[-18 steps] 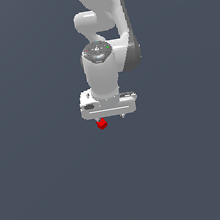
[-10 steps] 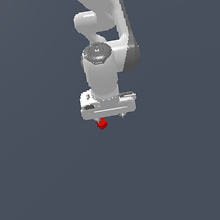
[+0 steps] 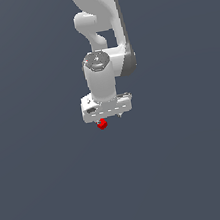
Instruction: Pick up the red cube and move it to a goal position.
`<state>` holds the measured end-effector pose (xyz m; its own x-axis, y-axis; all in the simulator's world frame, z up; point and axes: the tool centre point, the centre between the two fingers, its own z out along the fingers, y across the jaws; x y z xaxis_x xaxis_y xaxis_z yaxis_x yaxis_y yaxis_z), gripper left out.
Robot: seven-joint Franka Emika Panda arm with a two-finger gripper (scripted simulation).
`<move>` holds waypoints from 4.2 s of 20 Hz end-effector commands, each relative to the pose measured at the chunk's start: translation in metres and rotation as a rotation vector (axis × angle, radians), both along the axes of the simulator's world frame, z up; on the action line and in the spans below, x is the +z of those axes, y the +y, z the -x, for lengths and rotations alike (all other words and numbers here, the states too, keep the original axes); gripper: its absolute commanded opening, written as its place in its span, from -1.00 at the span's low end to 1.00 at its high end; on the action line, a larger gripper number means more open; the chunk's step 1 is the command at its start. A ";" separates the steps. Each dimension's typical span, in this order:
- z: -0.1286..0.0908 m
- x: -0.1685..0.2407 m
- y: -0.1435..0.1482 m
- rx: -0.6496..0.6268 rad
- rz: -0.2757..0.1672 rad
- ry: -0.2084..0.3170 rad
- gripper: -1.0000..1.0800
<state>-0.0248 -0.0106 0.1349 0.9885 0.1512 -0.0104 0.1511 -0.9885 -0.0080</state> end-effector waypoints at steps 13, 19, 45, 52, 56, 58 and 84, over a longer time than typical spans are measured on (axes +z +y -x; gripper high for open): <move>0.042 -0.079 -0.027 0.336 0.001 -0.009 0.92; 0.050 -0.102 -0.037 0.429 0.001 -0.012 0.92; 0.051 -0.104 -0.040 0.481 0.003 -0.013 -1.00; 0.041 -0.067 -0.025 0.481 0.003 -0.013 -1.00; 0.032 -0.034 -0.012 0.481 0.003 -0.013 -1.00; 0.027 -0.015 -0.005 0.481 0.003 -0.013 -1.00; -0.046 0.215 0.086 0.481 0.003 -0.013 -1.00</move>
